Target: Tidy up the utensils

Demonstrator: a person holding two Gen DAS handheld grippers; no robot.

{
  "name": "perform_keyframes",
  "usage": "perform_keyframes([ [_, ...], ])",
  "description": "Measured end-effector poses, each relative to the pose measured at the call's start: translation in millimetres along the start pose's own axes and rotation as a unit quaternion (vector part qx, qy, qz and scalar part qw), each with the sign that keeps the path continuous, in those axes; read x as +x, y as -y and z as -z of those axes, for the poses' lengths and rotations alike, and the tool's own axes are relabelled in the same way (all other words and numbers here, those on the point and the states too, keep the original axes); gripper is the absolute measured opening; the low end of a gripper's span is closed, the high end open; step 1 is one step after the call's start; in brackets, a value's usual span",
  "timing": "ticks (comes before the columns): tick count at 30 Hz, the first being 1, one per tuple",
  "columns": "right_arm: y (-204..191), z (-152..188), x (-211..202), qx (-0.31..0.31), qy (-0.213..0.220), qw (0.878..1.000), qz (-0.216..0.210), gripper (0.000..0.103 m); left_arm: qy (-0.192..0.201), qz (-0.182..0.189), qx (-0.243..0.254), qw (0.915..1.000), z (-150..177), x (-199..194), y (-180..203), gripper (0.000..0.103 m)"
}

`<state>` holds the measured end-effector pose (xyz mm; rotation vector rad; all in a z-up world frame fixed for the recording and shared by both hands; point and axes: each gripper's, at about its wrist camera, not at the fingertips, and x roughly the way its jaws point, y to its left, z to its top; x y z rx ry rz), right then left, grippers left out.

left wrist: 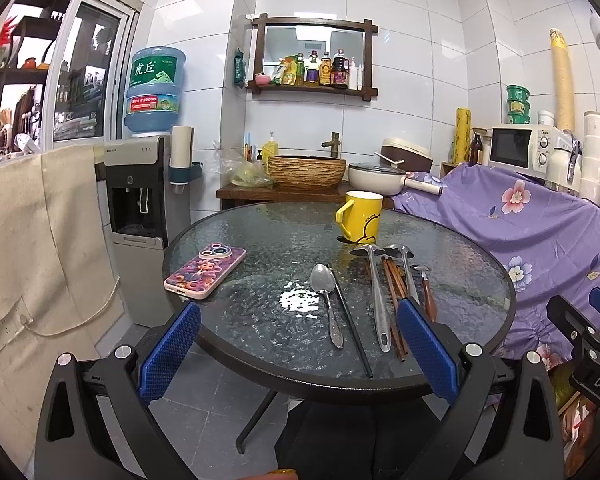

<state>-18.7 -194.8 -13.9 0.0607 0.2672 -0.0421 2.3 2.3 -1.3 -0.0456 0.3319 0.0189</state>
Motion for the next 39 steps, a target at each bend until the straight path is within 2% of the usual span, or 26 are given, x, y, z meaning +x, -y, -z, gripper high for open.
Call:
perform_keyframes([
  [39, -1.2, -0.5, -1.3, -0.004, -0.004, 1.0, 0.0, 0.098, -0.006, -0.004, -0.005, 1.0, 4.7, 0.5, -5.4, 0.097],
])
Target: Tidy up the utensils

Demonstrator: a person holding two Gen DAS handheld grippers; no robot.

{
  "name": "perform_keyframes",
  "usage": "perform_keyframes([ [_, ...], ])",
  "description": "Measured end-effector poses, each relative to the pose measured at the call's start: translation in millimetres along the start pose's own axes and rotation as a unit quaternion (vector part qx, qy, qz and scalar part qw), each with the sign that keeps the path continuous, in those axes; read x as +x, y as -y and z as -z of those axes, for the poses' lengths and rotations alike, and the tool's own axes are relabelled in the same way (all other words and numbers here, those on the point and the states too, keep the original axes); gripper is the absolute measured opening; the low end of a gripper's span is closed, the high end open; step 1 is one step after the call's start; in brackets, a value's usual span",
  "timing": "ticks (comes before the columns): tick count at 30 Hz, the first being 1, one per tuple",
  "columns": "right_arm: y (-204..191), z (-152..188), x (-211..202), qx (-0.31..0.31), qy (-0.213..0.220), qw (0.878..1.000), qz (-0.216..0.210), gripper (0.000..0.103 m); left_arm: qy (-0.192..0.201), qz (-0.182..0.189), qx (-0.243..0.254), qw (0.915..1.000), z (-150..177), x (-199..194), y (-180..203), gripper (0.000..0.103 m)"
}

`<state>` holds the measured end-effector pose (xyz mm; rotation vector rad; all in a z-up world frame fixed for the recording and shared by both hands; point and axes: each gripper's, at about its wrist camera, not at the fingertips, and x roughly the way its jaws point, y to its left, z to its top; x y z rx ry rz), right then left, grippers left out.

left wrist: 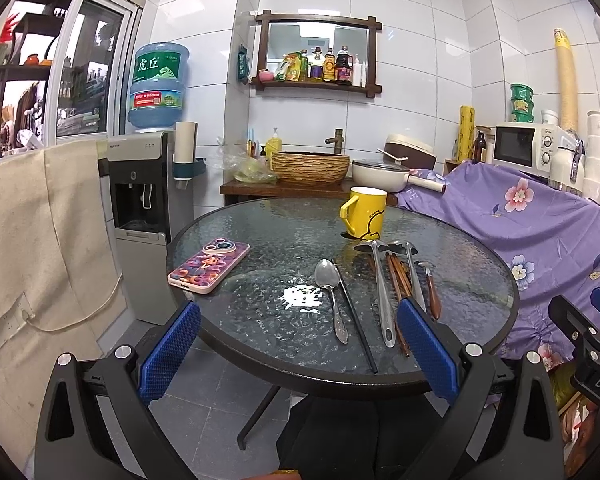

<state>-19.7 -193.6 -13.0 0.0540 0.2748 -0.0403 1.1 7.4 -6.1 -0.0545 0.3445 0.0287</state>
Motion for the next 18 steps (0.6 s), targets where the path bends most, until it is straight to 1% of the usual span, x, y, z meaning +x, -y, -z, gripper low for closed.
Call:
perform_keyframes([
  [12, -0.1, -0.5, 0.0, 0.0, -0.001, 1.0, 0.0, 0.098, 0.0, 0.001, 0.001, 1.0, 0.3, 0.1, 0.0, 0.097],
  [18, -0.1, -0.6, 0.6, 0.0, -0.003, 1.0, -0.001, 0.098, -0.001, 0.012, 0.002, 0.9999, 0.9, 0.4, -1.4, 0.097],
])
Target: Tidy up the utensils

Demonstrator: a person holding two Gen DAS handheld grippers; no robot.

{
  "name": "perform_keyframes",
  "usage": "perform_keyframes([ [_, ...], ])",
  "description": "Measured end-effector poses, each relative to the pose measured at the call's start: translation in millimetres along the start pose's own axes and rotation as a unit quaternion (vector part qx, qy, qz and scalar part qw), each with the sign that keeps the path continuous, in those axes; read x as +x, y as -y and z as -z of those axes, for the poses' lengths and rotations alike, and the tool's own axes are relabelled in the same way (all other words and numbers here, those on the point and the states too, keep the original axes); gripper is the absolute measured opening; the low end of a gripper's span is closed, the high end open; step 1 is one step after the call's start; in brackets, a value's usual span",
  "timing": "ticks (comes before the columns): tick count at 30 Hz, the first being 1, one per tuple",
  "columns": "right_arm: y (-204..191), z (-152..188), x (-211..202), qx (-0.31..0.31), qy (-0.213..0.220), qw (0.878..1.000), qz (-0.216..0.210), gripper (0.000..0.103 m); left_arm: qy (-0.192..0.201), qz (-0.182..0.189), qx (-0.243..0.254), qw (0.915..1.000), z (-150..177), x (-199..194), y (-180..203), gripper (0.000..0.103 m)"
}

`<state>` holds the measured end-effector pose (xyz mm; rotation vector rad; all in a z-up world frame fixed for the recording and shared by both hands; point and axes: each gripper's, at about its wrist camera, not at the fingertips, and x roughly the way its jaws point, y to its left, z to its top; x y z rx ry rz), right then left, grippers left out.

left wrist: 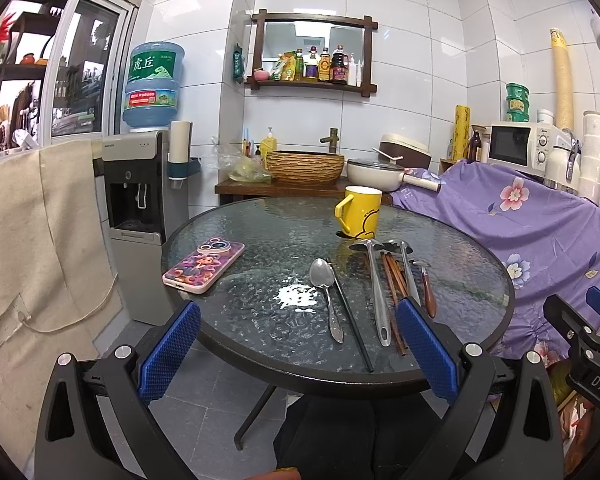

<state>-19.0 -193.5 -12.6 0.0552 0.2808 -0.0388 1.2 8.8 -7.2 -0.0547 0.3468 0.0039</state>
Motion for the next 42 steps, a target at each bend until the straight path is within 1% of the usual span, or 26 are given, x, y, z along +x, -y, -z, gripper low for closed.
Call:
perform_keyframes([
  [4, -0.6, 0.4, 1.3, 0.0, -0.004, 1.0, -0.001, 0.098, -0.005, 0.012, -0.003, 0.9999, -0.2, 1.8, -0.7, 0.097],
  [8, -0.7, 0.9, 2.3, -0.003, -0.006, 1.0, -0.001, 0.098, -0.021, 0.026, -0.003, 0.9994, 0.3, 7.0, 1.7, 0.097],
  [17, -3.8, 2.5, 12.7, -0.013, -0.018, 1.0, -0.011, 0.098, -0.041, 0.027, 0.015, 0.9987, 6.1, 24.2, 7.1, 0.097],
  [19, -2.9, 4.0, 19.3, -0.009, -0.03, 0.999, -0.022, 0.098, -0.052, 0.026, 0.015, 0.9982, 9.0, 31.5, 5.8, 0.097],
  [21, -2.9, 6.4, 28.5, -0.011, -0.041, 0.999, -0.028, 0.098, -0.067, 0.038, 0.013, 0.9969, 12.8, 42.5, 4.6, 0.097],
  [25, -5.7, 11.2, 52.0, -0.036, -0.066, 0.997, -0.031, 0.098, -0.106, 0.043, 0.021, 0.9933, 19.4, 69.8, 1.9, 0.096],
  [28, -1.4, 12.4, 72.7, -0.037, -0.099, 0.994, -0.036, 0.098, -0.135, 0.047, 0.016, 0.9896, 22.1, 89.4, -3.9, 0.089],
  [32, 12.0, 10.0, 103.2, -0.007, -0.146, 0.988, -0.051, 0.097, -0.16, 0.045, 0.014, 0.986, 20.4, 113.6, -9.2, 0.078],
  [34, 17.8, 7.5, 120.5, 0.007, -0.168, 0.984, -0.056, 0.096, -0.17, 0.043, 0.017, 0.9843, 15.1, 126.7, -9.9, 0.074],
  [36, 21.0, 4.2, 136.2, 0.014, -0.184, 0.981, -0.057, 0.088, -0.182, 0.043, 0.02, 0.9822, 8.5, 140.1, -9.9, 0.07],
  [37, 21.9, 1.5, 145.7, 0.015, -0.193, 0.979, -0.057, 0.086, -0.187, 0.046, 0.019, 0.981, 5.2, 146.7, -10.2, 0.069],
  [38, 21.7, -1.1, 152.8, 0.014, -0.197, 0.979, -0.057, 0.082, -0.194, 0.05, 0.019, 0.9795, 1.7, 153.8, -10.4, 0.069],
  [42, 15.3, -14.9, 184.5, 0.003, -0.215, 0.974, -0.069, 0.075, -0.22, 0.067, 0.016, 0.973, -9.3, 181.1, -11.4, 0.069],
])
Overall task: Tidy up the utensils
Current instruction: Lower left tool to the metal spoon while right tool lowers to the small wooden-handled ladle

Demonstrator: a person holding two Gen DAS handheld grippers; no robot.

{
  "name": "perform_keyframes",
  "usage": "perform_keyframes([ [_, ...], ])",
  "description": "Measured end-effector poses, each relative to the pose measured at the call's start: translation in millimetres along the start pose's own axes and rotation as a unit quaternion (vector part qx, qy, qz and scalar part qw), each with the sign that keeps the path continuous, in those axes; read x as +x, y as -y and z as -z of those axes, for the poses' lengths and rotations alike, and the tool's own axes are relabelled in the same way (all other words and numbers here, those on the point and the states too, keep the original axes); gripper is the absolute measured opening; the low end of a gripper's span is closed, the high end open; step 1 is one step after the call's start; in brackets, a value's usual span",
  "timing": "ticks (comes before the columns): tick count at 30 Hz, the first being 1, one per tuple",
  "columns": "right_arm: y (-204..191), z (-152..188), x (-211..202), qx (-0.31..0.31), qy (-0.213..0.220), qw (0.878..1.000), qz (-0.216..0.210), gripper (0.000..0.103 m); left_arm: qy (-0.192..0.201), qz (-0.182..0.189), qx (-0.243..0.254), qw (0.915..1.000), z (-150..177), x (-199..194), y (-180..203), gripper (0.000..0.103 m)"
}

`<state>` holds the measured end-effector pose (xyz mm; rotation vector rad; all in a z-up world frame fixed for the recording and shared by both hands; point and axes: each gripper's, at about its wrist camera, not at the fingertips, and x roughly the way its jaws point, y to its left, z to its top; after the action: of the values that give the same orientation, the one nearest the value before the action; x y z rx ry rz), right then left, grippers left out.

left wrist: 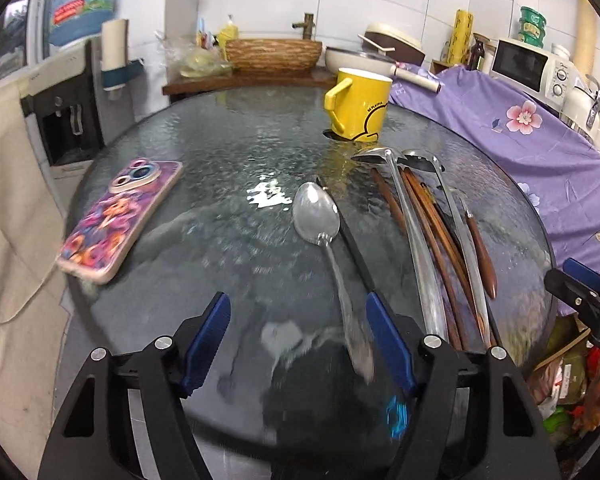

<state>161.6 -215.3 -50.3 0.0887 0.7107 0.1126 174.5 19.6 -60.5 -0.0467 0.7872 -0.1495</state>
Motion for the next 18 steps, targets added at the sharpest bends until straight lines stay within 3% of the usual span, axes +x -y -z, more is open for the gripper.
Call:
perform_keyframes([
  [3, -0.8, -17.8, 16.9, -0.011, -0.016, 1.0, -0.008, 0.068, -0.02, 0.012, -0.004, 0.9997, -14.8, 15.1, -1.8, 0.067],
  [11, 7.9, -55.0, 66.5, -0.006, -0.077, 0.997, -0.012, 0.06, -0.04, 0.003, 0.019, 0.999, -35.7, 42.3, 4.1, 0.066],
  [18, -0.1, -71.1, 104.4, -0.008, -0.111, 0.994, 0.001, 0.06, -0.057, -0.002, 0.03, 0.9979, -44.6, 60.5, 8.4, 0.066],
])
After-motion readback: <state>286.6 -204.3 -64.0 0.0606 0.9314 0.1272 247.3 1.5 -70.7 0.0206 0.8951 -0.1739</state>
